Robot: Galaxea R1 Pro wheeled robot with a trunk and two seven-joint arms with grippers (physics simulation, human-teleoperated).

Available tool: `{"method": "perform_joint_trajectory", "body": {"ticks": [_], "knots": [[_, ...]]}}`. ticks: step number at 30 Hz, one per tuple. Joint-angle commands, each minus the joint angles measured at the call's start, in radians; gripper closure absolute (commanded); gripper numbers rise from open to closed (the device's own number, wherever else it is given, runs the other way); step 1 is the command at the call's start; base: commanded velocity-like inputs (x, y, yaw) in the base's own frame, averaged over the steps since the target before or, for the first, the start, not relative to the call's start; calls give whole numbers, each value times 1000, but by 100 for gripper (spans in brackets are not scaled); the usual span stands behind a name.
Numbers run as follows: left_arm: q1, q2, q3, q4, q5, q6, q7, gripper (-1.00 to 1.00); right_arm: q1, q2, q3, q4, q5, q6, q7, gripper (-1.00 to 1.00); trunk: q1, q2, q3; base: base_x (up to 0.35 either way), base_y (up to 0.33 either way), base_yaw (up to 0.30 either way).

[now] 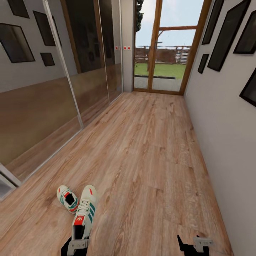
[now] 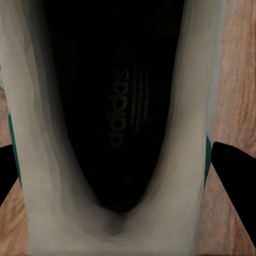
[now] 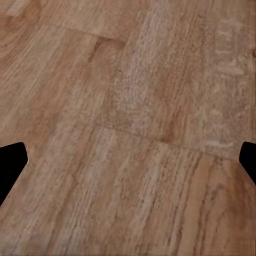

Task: Pick up the two gym shoes and the two sandals from the corridor floor and place them onto the hallstand (shoe rack) in the corridor, making sure they are on the rack and not on the floor. Arrange them so the two gym shoes are next to each other and the two sandals are next to each other.

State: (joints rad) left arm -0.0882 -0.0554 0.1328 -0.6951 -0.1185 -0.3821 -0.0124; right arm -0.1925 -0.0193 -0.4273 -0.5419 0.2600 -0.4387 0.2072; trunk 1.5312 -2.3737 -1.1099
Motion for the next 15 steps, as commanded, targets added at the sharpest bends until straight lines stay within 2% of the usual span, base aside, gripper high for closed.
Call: {"method": "perform_joint_trajectory", "body": {"ticks": [1, 5, 8, 15], "knots": [[-1, -1, 6, 3, -10, -4, -1, 100, -1, 1, -8, 0, 5, -4, 9, -100, 0, 0, -1, 0, 0, 274], [-1, -1, 7, 7, -11, -24, -1, 100, -1, 1, -8, 0, 5, -5, 9, -100, 0, 0, -1, 0, 0, 274], [0, -1, 7, 10, -12, -80, -1, 100, -1, 1, -9, 0, 4, -5, 9, -100, 0, 0, -1, 0, 0, 274], [0, -1, 7, 23, -12, -100, -1, 100, -1, 0, -10, -2, 3, -5, 8, -100, 0, 0, 3, 0, 0, 267]]}}
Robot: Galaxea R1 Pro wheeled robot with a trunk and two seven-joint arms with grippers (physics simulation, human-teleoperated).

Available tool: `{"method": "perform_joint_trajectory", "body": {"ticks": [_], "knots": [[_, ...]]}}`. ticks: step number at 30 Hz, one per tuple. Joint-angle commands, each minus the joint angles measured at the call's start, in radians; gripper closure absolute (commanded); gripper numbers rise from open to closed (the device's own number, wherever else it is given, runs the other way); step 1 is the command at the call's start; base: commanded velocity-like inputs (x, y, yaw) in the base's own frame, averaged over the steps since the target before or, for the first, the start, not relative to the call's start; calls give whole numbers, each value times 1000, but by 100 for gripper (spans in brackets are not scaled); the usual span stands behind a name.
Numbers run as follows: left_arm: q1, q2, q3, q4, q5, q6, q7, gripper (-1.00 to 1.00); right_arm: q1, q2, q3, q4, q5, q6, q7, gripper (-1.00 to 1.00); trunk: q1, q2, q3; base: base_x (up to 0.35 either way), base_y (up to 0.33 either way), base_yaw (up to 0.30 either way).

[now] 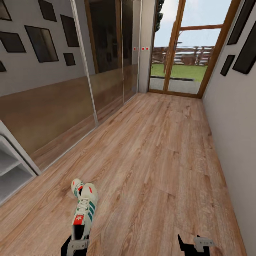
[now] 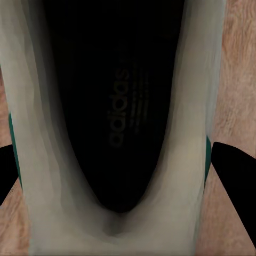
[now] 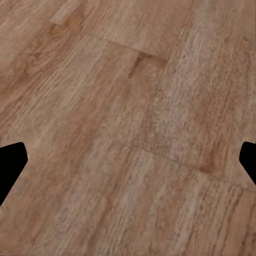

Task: Pick up the two gym shoes and the two sandals from the corridor floor and place them onto the hallstand (shoe rack) in the corridor, making sure they are on the rack and not on the floor. Arrange them so the two gym shoes are next to each other and the two sandals are next to each other.

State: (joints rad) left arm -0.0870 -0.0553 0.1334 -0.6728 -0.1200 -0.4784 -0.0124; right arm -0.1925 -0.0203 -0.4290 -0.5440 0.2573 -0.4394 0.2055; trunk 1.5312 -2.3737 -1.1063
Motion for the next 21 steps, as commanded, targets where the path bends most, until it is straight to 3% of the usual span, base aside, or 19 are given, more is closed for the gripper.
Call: {"method": "perform_joint_trajectory", "body": {"ticks": [1, 21], "knots": [[-1, -1, 6, 1, -10, -4, -1, 100, -1, 1, -9, 0, 5, -4, 9, -100, 0, 0, 0, 0, 0, 238], [-1, 0, 7, 4, -10, -4, -1, 100, -1, 0, -10, -1, 5, -4, 9, -100, 0, 0, 23, 0, 0, 190]]}}
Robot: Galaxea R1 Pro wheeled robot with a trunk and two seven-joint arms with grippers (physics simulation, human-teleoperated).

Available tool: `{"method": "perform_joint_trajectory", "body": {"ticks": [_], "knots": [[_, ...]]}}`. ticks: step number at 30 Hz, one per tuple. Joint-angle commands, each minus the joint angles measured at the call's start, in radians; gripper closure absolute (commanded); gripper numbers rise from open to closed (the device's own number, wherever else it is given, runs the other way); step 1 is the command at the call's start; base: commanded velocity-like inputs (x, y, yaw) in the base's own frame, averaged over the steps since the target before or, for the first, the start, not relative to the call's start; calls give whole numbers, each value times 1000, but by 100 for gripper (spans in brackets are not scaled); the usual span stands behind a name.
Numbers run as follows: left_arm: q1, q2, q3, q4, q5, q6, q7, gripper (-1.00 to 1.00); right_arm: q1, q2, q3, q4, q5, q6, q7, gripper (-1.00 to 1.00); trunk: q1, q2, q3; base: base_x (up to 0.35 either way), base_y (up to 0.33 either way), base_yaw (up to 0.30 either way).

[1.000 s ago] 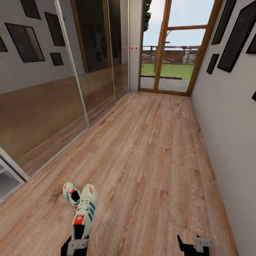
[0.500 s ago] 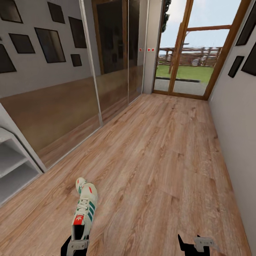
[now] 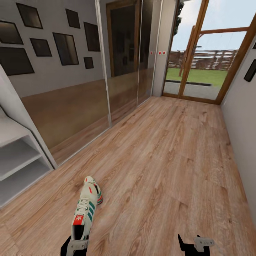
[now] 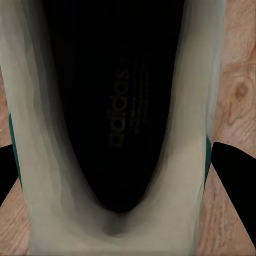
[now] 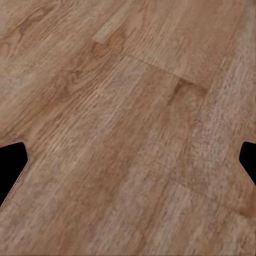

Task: Pick up the two gym shoes and the two sandals from the corridor floor and place them onto the hallstand (shoe rack) in the corridor, making sure they are on the rack and not on the floor. Arrange them so the two gym shoes are next to each other and the two sandals are next to each other.

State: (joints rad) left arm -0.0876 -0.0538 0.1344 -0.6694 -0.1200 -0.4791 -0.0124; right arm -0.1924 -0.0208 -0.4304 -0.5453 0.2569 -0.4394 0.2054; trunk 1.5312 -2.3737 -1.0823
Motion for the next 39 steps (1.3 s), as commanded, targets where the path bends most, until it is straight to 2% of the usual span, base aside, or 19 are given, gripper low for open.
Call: {"method": "perform_joint_trajectory", "body": {"ticks": [1, 39], "knots": [[-1, -1, 6, 1, -10, -4, -1, 100, -1, 1, -8, 0, 5, -4, 9, -100, 0, 0, 1, 0, 0, 175], [-1, -2, 5, 14, -10, -4, -1, 100, -1, 1, -8, -1, 5, -4, 9, -100, 0, 0, 47, 0, 0, 175]]}}
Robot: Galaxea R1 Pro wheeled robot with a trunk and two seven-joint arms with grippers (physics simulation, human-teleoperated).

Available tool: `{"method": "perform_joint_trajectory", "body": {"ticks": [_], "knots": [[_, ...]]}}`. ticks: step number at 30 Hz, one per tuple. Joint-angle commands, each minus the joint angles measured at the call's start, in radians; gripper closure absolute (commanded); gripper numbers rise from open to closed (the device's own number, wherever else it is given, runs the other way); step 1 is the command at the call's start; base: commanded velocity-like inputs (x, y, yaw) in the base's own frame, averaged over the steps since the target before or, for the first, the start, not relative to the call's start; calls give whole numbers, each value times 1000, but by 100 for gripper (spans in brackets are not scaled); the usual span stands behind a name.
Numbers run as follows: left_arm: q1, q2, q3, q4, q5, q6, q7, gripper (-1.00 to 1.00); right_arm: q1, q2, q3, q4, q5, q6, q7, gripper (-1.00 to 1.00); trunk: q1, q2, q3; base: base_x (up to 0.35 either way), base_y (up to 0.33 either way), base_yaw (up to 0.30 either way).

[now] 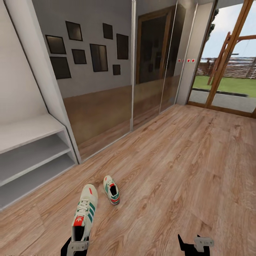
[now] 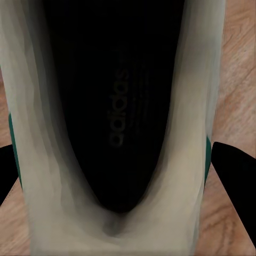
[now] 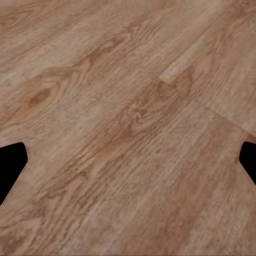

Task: Pick up the two gym shoes and the two sandals from the corridor floor and place them onto the hallstand (shoe rack) in the corridor, making sure they are on the rack and not on the floor. Arrange them so the two gym shoes are next to each other and the two sandals are next to each other.

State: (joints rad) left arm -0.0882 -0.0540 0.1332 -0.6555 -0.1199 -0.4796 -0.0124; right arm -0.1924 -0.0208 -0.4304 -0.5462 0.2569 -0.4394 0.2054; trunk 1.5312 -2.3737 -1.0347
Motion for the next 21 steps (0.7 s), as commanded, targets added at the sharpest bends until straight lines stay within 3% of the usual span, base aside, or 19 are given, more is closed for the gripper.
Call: {"method": "perform_joint_trajectory", "body": {"ticks": [1, 16, 21], "knots": [[-1, -2, 6, 1, -10, -4, -1, 100, -1, 1, -8, 0, 5, -4, 9, -100, 0, 0, 0, 0, 0, 175], [-1, -3, 6, 0, -11, -5, -1, 100, -1, 1, -8, 0, 5, -4, 9, -100, 0, 0, 19, 1, 0, 175], [-1, -3, 6, 0, -12, -5, -1, 100, -1, 1, -8, 0, 5, -4, 9, -100, 0, 0, 25, 136, -101, 175]]}}
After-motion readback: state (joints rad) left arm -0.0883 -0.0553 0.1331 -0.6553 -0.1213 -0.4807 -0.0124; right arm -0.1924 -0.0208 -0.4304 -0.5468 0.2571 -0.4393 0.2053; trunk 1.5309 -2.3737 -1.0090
